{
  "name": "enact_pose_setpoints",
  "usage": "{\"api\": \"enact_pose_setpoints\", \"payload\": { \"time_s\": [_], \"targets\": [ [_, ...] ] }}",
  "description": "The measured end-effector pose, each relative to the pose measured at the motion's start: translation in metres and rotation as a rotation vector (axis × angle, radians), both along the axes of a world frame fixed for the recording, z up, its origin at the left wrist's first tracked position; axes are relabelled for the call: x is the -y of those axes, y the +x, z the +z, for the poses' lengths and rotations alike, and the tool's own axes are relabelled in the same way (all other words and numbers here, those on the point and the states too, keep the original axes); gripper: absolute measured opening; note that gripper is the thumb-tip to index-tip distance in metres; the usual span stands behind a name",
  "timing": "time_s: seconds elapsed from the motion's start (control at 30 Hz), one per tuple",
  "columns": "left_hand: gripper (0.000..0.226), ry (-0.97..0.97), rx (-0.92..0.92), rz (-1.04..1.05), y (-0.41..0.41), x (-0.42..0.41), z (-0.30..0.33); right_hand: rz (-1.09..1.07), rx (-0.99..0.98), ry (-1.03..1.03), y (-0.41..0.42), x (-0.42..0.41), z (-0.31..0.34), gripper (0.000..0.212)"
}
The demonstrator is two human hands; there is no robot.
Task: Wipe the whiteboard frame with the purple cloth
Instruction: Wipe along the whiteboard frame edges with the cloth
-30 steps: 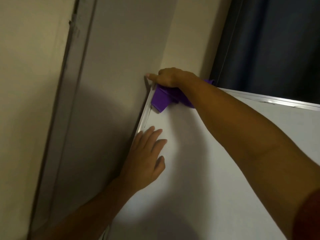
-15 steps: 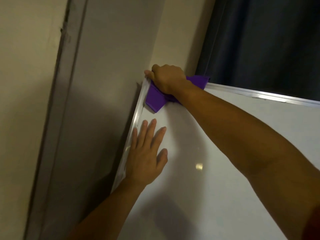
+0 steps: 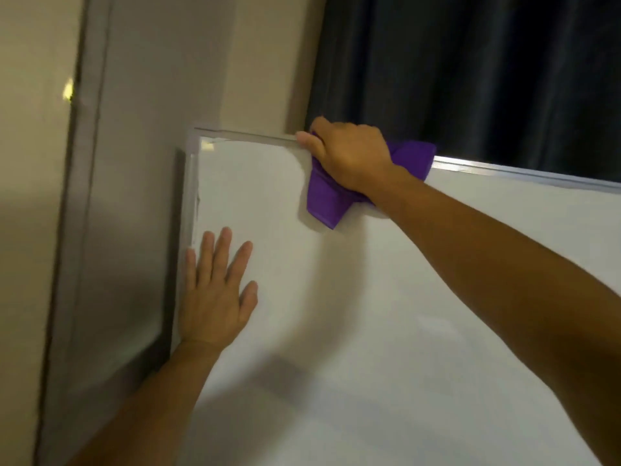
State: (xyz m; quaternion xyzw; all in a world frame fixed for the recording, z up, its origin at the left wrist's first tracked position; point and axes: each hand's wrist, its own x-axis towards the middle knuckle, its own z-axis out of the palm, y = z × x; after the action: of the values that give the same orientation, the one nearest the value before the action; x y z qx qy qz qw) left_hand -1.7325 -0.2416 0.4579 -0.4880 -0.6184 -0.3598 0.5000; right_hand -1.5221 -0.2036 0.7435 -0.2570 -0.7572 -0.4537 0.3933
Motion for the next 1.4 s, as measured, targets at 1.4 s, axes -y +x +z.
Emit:
{"api": "enact_pose_setpoints", "payload": {
  "time_s": [1.4],
  "targets": [
    [0.077, 0.175, 0.007, -0.057, 0.138, -0.025, 0.069, -0.024, -0.232, 0.088, 0.275, -0.046, -0.008, 0.056]
  ]
}}
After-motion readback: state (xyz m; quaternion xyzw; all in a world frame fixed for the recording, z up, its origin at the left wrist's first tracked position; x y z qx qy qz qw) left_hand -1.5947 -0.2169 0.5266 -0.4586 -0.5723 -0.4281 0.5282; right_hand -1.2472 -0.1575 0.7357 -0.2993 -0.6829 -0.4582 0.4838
